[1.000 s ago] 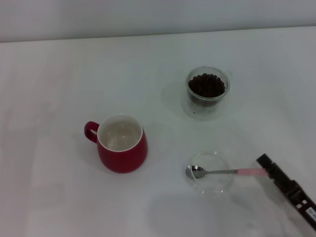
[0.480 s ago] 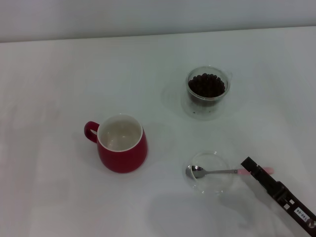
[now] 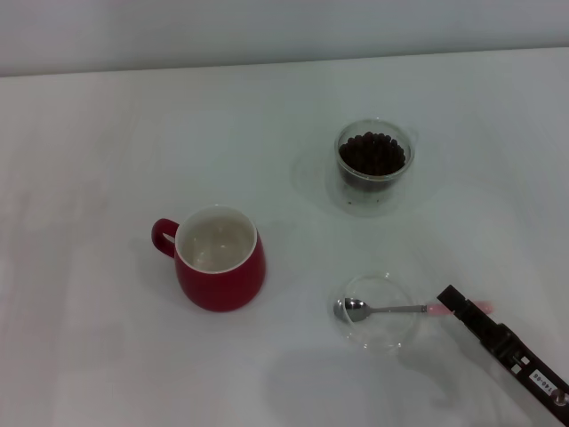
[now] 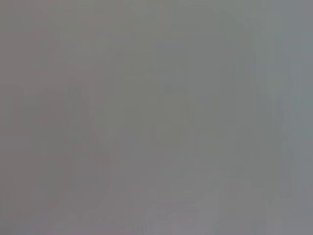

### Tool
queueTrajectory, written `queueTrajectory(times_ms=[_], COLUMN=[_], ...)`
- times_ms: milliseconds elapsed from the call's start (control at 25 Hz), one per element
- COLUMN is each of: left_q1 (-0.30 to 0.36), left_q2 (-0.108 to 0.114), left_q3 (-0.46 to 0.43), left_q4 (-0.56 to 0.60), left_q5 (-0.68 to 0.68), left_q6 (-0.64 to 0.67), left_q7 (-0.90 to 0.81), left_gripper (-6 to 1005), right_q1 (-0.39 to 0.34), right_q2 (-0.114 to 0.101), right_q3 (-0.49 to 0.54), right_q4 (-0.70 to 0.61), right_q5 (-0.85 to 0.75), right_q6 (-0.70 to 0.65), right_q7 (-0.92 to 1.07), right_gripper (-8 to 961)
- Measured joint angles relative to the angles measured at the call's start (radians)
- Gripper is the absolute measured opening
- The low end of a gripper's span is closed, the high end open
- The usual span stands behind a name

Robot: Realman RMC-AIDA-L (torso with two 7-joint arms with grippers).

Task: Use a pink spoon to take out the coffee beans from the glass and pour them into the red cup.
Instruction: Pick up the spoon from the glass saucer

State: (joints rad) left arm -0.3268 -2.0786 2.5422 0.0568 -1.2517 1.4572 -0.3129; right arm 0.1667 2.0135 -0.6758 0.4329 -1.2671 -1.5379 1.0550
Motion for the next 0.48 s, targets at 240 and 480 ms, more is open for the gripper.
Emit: queueTrajectory(times_ms=[240, 480], left_q1=[0.002, -0.001], left_q2=[0.002, 0.004], left_q3=[0.0, 0.0], left_q4=[-0.001, -0.006], left_q5=[-0.001, -0.005], left_q6=[0.0, 0.002], left_q7=[0.0, -0.004], left_gripper=[892, 892], right_q1=[0.001, 0.004], right_q2=[0.001, 0.003], right_q3=[0.001, 0.001], right_q4=[-0.004, -0.004], right_q5=[0.0, 0.0], right_q6=[0.005, 0.007], right_q7=[0.009, 0.01], right_gripper=[449, 348])
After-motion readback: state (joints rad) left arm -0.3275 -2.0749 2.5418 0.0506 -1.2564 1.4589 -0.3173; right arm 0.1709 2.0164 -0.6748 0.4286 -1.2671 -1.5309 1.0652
